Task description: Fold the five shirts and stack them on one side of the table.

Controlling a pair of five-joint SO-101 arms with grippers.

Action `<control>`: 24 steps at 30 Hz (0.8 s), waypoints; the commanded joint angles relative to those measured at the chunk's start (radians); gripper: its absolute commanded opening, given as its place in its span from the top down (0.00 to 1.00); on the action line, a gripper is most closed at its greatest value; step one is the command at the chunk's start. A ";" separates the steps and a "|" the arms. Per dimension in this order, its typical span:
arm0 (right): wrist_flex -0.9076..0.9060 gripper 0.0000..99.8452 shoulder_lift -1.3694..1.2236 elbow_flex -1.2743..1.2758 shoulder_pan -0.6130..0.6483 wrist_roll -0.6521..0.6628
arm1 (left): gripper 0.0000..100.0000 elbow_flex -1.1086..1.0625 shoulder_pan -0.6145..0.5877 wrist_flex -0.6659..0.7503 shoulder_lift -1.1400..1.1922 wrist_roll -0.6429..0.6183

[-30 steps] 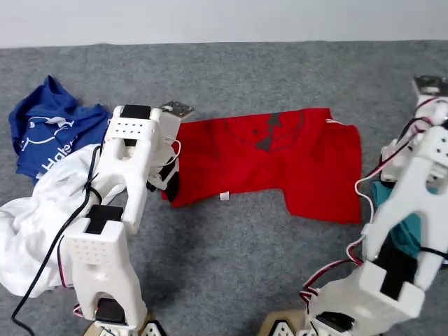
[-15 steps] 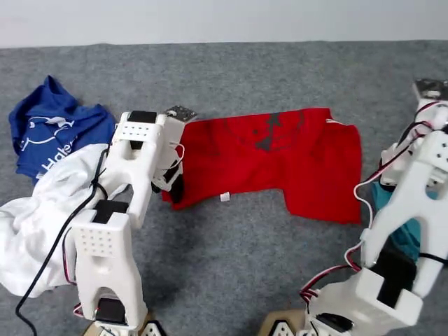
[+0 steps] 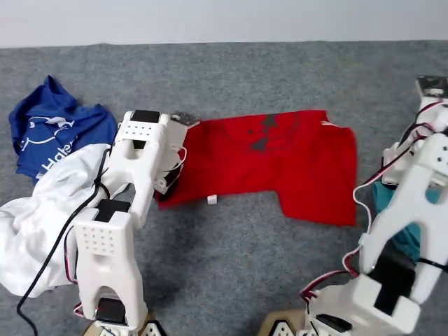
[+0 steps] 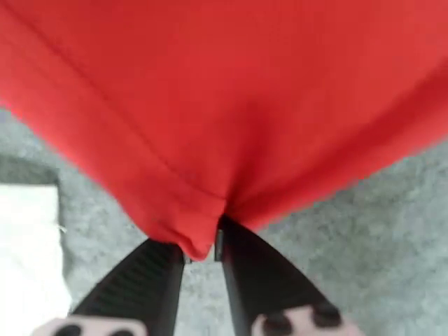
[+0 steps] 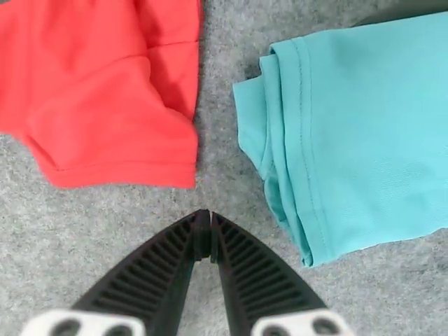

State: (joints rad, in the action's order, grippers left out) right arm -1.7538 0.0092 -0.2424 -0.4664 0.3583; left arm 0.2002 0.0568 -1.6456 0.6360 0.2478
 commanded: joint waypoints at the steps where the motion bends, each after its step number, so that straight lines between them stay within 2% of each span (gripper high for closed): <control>1: -0.039 0.99 0.079 -0.005 -0.013 0.009 | 1.00 0.021 -0.008 -0.103 -0.015 0.051; 12: -0.039 0.99 0.120 -0.005 -0.013 0.011 | 1.00 -0.157 -0.192 -0.109 -0.126 0.175; 17: -0.039 0.99 0.114 -0.003 -0.008 0.012 | 0.99 -0.166 -0.203 -0.107 -0.155 0.176; 22: -0.039 0.99 0.113 -0.003 -0.007 0.012 | 0.86 -0.160 -0.183 -0.106 -0.157 0.172; 24: -0.039 0.99 0.113 -0.003 -0.007 0.012 | 0.85 -0.160 -0.176 -0.106 -0.157 0.172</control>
State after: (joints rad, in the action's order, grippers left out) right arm -1.7538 0.0859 -0.2424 -0.4664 0.3583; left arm 0.0345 -0.1320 -1.7177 0.5424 0.4150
